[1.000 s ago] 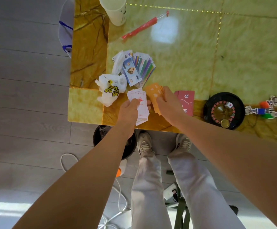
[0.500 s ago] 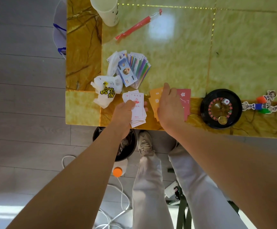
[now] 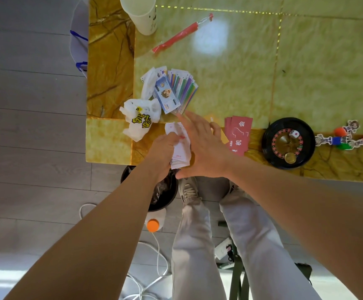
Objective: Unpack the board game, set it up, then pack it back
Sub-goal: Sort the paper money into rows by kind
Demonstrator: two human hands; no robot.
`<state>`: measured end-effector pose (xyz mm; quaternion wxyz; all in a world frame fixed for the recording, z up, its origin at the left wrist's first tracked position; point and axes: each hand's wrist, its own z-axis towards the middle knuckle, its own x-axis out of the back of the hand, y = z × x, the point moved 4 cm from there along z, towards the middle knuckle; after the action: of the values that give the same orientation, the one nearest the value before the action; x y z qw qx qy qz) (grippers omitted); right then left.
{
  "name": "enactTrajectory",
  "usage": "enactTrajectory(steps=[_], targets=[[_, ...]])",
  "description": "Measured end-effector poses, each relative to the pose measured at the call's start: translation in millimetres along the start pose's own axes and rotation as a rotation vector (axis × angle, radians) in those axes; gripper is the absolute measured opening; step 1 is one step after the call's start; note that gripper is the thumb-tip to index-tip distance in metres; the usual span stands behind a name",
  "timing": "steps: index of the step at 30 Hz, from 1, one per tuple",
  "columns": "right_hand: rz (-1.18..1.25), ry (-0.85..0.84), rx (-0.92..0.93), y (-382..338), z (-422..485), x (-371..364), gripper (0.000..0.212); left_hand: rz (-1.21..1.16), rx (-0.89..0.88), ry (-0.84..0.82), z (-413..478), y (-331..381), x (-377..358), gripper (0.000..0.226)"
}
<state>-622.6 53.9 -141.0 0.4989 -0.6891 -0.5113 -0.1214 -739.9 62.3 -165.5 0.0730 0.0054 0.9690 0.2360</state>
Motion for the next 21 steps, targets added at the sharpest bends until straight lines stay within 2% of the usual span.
enactTrajectory(steps=[2,4,9,13,15,16,19,21], targets=[[-0.092,-0.046,0.026,-2,3,-5,0.144,0.074,0.030,-0.055,-3,1,-7,0.017],[-0.135,-0.017,0.053,-5,5,-6,0.140,0.113,0.054,-0.100,-7,1,-13,0.020],[-0.023,0.033,0.033,0,3,-2,0.132,0.129,0.062,-0.135,-12,7,-15,0.016],[-0.120,0.027,0.077,6,1,-4,0.130,0.213,0.088,-0.063,-10,6,-9,0.017],[-0.105,-0.005,0.057,10,0,-4,0.128,0.302,0.036,0.031,-7,7,-4,0.018],[-0.084,0.010,0.048,14,-1,-3,0.120,0.327,-0.002,0.096,-5,8,-1,0.022],[-0.139,0.178,0.019,27,-4,9,0.062,0.391,-0.087,0.313,2,8,10,0.028],[-0.182,0.234,-0.060,38,-7,16,0.044,0.530,-0.127,0.418,4,9,13,0.028]])
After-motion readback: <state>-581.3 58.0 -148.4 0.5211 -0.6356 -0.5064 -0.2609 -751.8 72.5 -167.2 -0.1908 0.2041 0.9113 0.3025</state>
